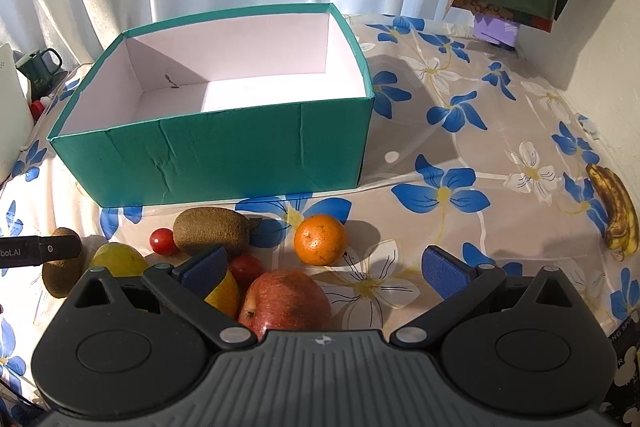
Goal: Organize fruits
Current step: 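Move the left tool toward a kiwi while the right tool approaches the orange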
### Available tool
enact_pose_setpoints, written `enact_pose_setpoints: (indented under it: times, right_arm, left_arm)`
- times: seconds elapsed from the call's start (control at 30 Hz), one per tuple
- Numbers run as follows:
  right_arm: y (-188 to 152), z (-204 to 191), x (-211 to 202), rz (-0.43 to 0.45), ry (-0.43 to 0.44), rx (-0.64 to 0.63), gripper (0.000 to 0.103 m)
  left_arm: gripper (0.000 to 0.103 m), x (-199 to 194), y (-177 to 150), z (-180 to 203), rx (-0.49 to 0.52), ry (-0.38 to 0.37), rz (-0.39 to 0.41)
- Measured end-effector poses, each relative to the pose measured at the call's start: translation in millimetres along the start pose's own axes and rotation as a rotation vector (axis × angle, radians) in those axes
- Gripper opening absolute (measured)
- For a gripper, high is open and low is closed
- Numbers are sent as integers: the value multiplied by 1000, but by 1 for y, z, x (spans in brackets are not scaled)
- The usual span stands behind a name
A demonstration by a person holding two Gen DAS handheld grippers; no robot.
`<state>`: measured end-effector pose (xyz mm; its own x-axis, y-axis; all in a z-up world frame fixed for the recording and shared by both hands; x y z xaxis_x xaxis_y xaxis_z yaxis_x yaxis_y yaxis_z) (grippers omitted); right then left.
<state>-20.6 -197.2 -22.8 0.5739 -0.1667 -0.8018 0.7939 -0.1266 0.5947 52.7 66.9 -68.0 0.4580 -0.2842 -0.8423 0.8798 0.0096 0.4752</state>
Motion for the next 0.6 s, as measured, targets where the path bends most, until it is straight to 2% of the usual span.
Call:
enact_pose_setpoints:
  times: [0.07,0.3,0.4,0.6]
  right_arm:
    - [0,3,2,-5,-6,11,103]
    - [0,10,7,-18,-23,31,103]
    - [1,12,9,-23,-26,37,103]
    - [4,13,12,-25,-24,38,103]
  left_arm:
    - [103,3,-1,1,4,-20,-8]
    - [101,12,-1,-3,0,-17,-38]
    - [71,16,-1,-5,-8,-15,-67]
    - [68,16,0,-6,-20,-26,-76]
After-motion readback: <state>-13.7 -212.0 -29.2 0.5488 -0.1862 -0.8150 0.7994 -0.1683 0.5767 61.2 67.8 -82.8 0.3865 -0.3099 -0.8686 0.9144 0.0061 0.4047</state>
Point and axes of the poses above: each gripper's, at about its wrist camera, not at the fingertips, and x roughly the way its jaws point, z to its right, y to its top, the point moved 4 cm from there along x, roughly the way its jaws point, and after that the axes turned 1 degree about -y, right-handed, at the moved point
